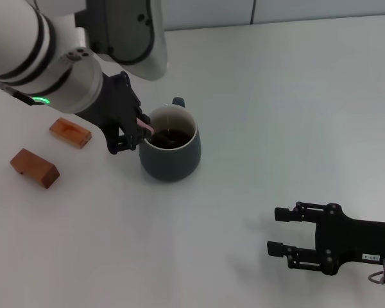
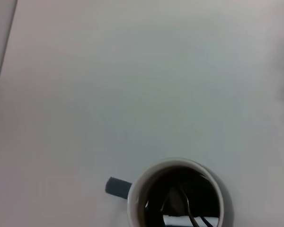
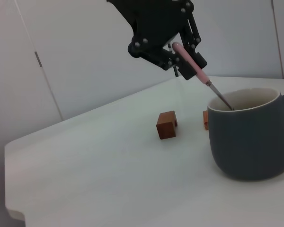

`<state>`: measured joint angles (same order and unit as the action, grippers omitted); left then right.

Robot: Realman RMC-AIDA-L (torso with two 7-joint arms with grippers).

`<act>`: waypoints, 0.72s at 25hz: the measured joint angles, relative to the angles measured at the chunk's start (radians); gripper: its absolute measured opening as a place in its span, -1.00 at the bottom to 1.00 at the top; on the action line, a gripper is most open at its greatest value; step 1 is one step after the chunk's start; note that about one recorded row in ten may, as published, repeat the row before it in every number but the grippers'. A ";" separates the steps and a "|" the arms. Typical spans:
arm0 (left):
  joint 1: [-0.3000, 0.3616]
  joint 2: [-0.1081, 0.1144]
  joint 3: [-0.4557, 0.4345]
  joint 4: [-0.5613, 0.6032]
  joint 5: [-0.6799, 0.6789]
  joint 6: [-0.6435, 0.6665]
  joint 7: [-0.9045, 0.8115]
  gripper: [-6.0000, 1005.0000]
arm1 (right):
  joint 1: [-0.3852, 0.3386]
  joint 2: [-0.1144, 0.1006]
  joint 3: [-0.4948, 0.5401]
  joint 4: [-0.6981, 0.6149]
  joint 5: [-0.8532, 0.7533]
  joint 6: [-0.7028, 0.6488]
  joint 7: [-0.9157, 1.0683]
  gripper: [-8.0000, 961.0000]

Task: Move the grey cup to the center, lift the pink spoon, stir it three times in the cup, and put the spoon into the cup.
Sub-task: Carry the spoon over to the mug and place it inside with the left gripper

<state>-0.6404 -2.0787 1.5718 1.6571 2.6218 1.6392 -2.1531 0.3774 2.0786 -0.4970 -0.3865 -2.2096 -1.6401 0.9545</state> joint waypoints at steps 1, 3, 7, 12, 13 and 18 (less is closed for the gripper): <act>-0.001 0.000 0.006 -0.001 0.003 -0.001 -0.001 -0.69 | 0.000 0.000 0.000 0.000 0.000 -0.001 0.000 0.47; -0.002 -0.001 0.013 -0.002 0.011 -0.001 -0.005 -0.68 | 0.000 0.000 0.000 0.000 0.000 -0.001 0.000 0.47; -0.003 -0.001 0.016 -0.002 0.017 -0.001 -0.012 -0.68 | 0.000 0.000 0.000 0.000 0.000 -0.001 0.000 0.47; -0.004 -0.001 0.039 -0.003 0.009 -0.024 -0.013 -0.68 | -0.002 0.000 0.000 0.000 0.000 -0.001 0.000 0.47; -0.004 -0.001 0.039 -0.003 0.009 -0.024 -0.013 -0.68 | -0.002 0.000 0.000 0.000 0.000 -0.001 0.000 0.47; -0.014 -0.001 0.055 -0.034 0.018 -0.059 -0.017 -0.67 | 0.000 0.000 0.000 0.000 0.001 0.000 0.000 0.47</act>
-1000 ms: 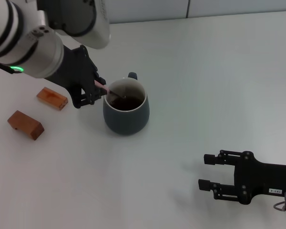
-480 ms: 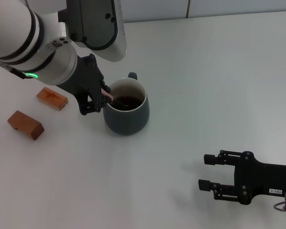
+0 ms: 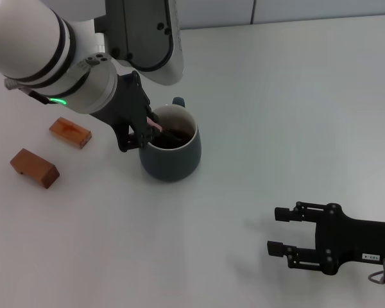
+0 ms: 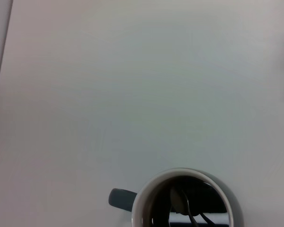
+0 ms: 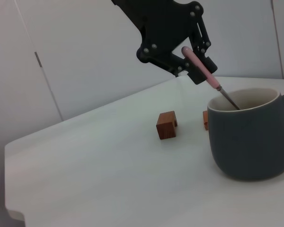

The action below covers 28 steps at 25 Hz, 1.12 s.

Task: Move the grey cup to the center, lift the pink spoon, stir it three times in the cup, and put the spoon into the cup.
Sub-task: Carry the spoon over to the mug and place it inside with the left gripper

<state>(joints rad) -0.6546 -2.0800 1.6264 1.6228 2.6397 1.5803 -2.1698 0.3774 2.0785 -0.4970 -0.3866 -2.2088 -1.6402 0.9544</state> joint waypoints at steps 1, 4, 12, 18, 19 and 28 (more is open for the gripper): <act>0.000 0.000 0.000 0.000 0.000 0.000 0.000 -0.67 | 0.000 0.000 0.000 0.000 0.000 0.000 0.000 0.47; -0.009 0.000 -0.004 -0.009 0.045 -0.011 -0.014 -0.67 | 0.002 0.000 0.000 0.000 0.000 0.000 0.005 0.47; -0.015 0.000 -0.010 -0.001 0.060 0.052 -0.022 -0.66 | 0.003 0.000 0.000 0.000 0.000 0.000 0.008 0.48; -0.016 0.000 -0.007 0.019 0.017 0.066 -0.018 -0.66 | 0.005 0.001 0.000 0.007 0.000 0.000 0.008 0.48; -0.016 0.000 -0.005 0.020 0.006 0.065 -0.016 -0.66 | 0.005 0.001 0.000 0.010 0.000 0.000 0.008 0.48; -0.024 0.000 0.001 -0.007 0.014 -0.008 -0.021 -0.65 | 0.005 0.000 0.000 0.014 0.000 -0.002 0.009 0.47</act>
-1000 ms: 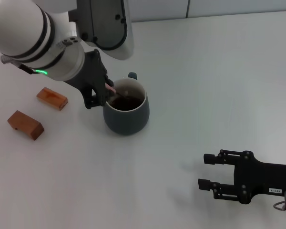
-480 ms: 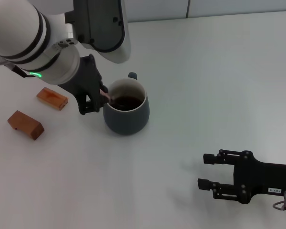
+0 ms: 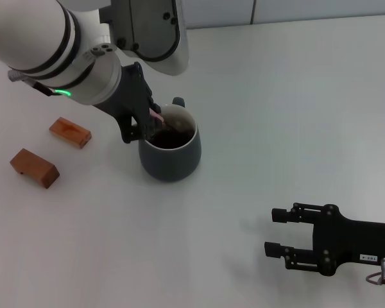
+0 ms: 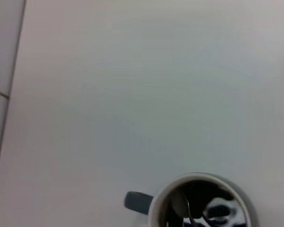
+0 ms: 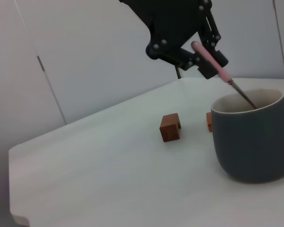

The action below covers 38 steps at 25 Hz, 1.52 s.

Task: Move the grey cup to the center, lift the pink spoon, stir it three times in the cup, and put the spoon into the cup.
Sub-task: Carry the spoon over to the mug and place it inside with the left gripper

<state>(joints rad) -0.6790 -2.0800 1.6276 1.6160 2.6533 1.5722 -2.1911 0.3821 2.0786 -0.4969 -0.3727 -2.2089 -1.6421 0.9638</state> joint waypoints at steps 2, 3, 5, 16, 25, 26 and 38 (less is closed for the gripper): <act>0.000 0.000 0.000 -0.002 0.004 -0.005 -0.001 -0.65 | 0.000 0.000 0.000 0.000 0.000 -0.002 0.000 0.47; 0.000 0.000 0.000 -0.002 0.004 -0.005 -0.001 -0.65 | 0.000 0.000 0.000 0.000 0.000 -0.002 0.000 0.47; -0.001 0.000 0.000 -0.002 0.026 -0.008 -0.004 -0.65 | 0.000 0.000 0.000 0.000 0.000 -0.003 0.000 0.47; -0.013 0.000 -0.010 0.021 0.056 0.101 -0.016 -0.64 | -0.002 0.000 0.000 0.000 0.000 -0.004 0.001 0.47; -0.016 0.000 0.016 0.027 -0.025 0.058 -0.011 -0.63 | -0.004 0.000 0.000 0.001 0.000 -0.004 0.001 0.47; -0.016 0.000 0.027 0.014 -0.015 0.032 -0.014 -0.63 | -0.004 0.000 0.000 0.001 0.000 -0.004 0.001 0.47; -0.019 0.000 0.000 0.010 0.065 0.086 -0.034 -0.62 | 0.001 0.000 0.000 0.002 0.000 -0.006 0.013 0.47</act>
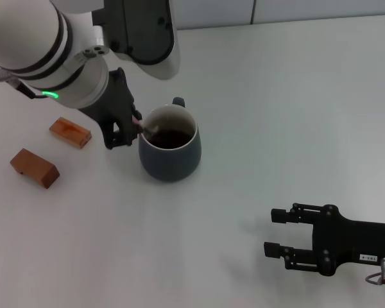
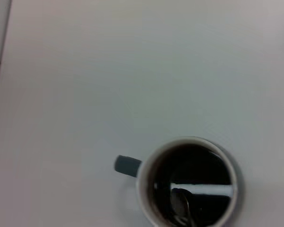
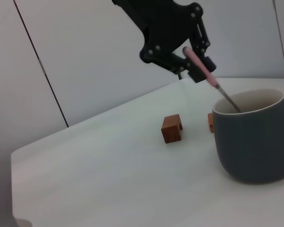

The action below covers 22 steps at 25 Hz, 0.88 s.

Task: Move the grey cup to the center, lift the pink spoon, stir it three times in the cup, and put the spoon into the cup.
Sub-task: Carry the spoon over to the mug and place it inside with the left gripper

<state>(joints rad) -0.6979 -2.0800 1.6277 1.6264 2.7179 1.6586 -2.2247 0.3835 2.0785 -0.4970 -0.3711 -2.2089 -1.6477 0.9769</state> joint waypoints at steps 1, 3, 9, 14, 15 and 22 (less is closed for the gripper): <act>-0.001 0.000 0.000 0.003 -0.004 0.013 0.001 -0.62 | 0.001 0.000 0.000 0.000 0.000 0.000 0.000 0.47; -0.002 0.000 0.000 0.006 -0.018 0.027 0.004 -0.62 | 0.003 0.000 0.000 0.000 0.000 0.000 0.000 0.47; -0.004 0.000 0.011 0.005 -0.077 0.016 0.016 -0.61 | 0.007 0.000 0.000 0.000 0.000 0.000 0.000 0.47; -0.006 0.000 0.033 -0.021 -0.068 -0.052 0.009 -0.61 | 0.009 0.000 0.000 0.000 0.000 0.000 0.000 0.47; -0.006 0.000 0.034 -0.025 -0.063 -0.059 0.006 -0.61 | 0.009 0.000 0.000 0.000 0.000 0.000 0.000 0.47; -0.008 0.000 0.028 -0.029 0.015 -0.065 -0.028 -0.60 | 0.009 0.000 0.000 0.000 0.000 0.000 0.000 0.47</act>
<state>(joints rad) -0.7056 -2.0801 1.6555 1.5971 2.7331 1.5931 -2.2525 0.3925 2.0786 -0.4970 -0.3712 -2.2089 -1.6474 0.9772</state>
